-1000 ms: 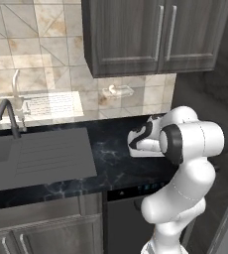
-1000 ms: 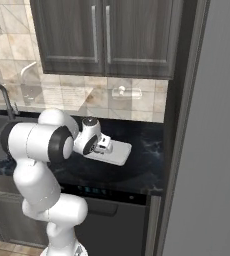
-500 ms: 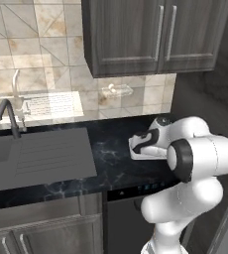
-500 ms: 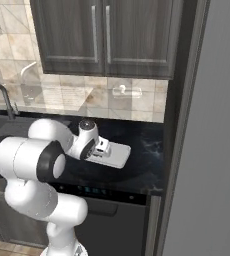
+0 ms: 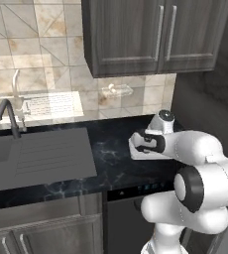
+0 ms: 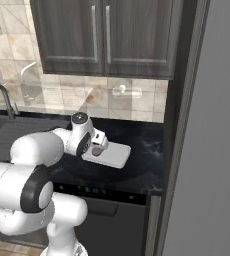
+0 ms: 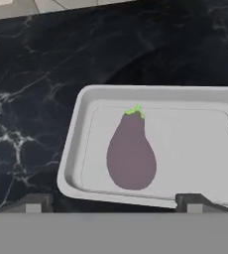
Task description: Take the garlic and eggplant out of the freezer and place them in the tupperware container on the counter. Then put the tupperware containing the vegetables back in the freezer.
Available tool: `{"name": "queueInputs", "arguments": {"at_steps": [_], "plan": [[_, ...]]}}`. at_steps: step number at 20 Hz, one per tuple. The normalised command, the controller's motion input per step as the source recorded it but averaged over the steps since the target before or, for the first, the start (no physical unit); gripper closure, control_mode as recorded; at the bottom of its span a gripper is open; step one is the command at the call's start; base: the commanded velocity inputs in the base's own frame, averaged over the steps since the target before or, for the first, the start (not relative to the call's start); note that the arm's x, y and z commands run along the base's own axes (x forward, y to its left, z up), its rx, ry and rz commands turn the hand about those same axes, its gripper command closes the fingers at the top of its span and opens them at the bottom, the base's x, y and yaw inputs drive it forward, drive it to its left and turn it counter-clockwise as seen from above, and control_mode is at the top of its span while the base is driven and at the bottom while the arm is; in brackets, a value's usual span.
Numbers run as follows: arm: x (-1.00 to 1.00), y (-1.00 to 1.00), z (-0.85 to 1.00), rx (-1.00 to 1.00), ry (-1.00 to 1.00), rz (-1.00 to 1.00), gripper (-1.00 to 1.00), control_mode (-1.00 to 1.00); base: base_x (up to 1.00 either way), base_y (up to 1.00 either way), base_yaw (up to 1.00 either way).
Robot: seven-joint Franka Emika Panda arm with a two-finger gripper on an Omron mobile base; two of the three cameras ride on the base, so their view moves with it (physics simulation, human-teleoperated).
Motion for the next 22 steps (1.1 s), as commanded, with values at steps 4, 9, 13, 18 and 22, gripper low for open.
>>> {"name": "queueInputs", "arguments": {"at_steps": [4,9,13,18,22], "plan": [[-0.49,0.12,1.0,-0.01,-0.13,-0.02,-1.0,-1.0,0.0,0.0,0.0],[-0.83,0.01,1.0,0.0,-0.12,-0.01,-1.0,-1.0,0.0,0.0,0.0],[-0.94,0.0,1.0,0.0,-0.05,-0.02,-1.0,-1.0,0.0,0.0,0.0],[-0.94,0.0,1.0,0.02,0.0,0.0,-1.0,-1.0,0.0,0.0,0.0],[-0.84,0.04,0.93,0.04,0.09,0.0,-1.0,-1.0,0.0,0.0,0.0]]}}
